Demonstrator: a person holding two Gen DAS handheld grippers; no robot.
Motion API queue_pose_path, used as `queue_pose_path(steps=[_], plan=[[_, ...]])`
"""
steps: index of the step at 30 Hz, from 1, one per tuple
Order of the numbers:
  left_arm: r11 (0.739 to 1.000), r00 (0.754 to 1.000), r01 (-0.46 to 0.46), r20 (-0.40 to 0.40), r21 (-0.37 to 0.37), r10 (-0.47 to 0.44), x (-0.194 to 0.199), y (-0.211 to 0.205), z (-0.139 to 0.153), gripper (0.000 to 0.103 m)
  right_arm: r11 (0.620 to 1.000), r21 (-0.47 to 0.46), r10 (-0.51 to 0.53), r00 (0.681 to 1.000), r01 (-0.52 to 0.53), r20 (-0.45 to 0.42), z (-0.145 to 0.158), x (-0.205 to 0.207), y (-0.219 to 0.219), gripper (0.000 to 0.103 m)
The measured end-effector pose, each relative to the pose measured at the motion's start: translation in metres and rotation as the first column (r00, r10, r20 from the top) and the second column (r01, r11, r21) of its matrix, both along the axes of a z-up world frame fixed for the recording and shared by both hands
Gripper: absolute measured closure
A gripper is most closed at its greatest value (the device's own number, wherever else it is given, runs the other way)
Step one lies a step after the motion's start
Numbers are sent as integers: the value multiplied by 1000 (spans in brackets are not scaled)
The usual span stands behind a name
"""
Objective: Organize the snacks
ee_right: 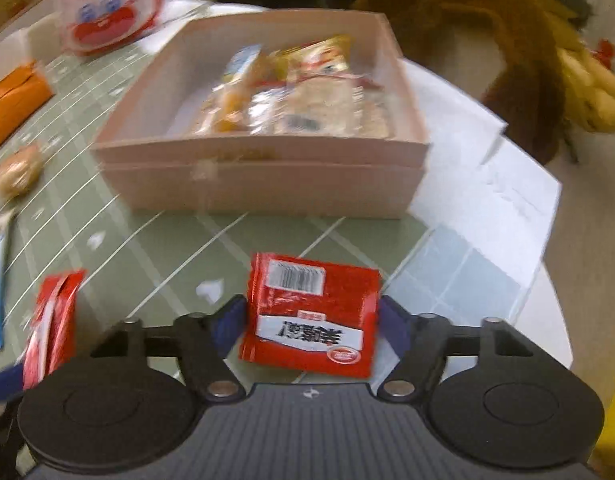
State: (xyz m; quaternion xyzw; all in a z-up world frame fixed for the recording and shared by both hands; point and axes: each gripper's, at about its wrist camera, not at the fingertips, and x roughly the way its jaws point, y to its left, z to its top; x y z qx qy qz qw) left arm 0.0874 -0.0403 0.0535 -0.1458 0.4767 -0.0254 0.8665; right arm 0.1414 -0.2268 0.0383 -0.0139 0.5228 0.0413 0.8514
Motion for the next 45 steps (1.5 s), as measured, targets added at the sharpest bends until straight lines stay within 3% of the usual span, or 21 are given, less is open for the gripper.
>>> queue_pose_path(steps=[1, 7, 13, 16, 20, 24, 26, 29, 30, 32, 37, 42, 45], plan=[[1000, 1000, 1, -2, -3, -1, 0, 0, -1, 53, 1000, -2, 23, 1000, -23, 1, 2, -5, 0, 45], [1000, 1000, 14, -16, -7, -14, -3, -4, -5, 53, 995, 37, 98, 995, -98, -3, 11, -32, -7, 47], [999, 1000, 10, 0, -41, -10, -5, -3, 0, 53, 988, 97, 117, 992, -122, 55, 41, -43, -26, 48], [994, 995, 18, 97, -108, -8, 9, 3, 36, 53, 983, 124, 117, 983, -134, 138, 78, -34, -35, 48], [986, 967, 88, 248, -144, -50, 56, 6, 104, 53, 982, 107, 115, 941, -156, 319, 149, -6, -45, 47], [973, 952, 170, 282, -154, -122, 124, -6, 135, 50, 983, 108, 92, 912, -147, 399, 183, 35, -52, 47], [959, 951, 212, 264, -187, -158, 159, -14, 131, 49, 985, 107, 80, 914, -133, 398, 180, 55, -53, 47], [954, 977, 187, 146, -233, -156, 204, -22, 100, 49, 983, 137, 64, 935, -118, 348, 153, 84, -55, 40], [963, 982, 178, 106, -203, -159, 214, -26, 88, 49, 983, 145, 65, 944, -117, 324, 138, 94, -55, 32], [976, 983, 174, 80, -132, -165, 224, -33, 73, 50, 984, 144, 59, 960, -101, 274, 114, 107, -54, 29], [971, 984, 154, 119, -185, -134, 214, -10, 58, 50, 986, 156, 30, 983, -58, 179, 73, 114, -58, 28], [998, 991, 20, 137, -57, -12, 173, 46, 54, 50, 990, 125, 51, 987, -70, 149, 67, 116, -46, 28], [993, 989, -107, 94, -43, 111, 146, 88, 43, 50, 987, 115, 94, 988, -108, 121, 66, 122, -27, 24]])
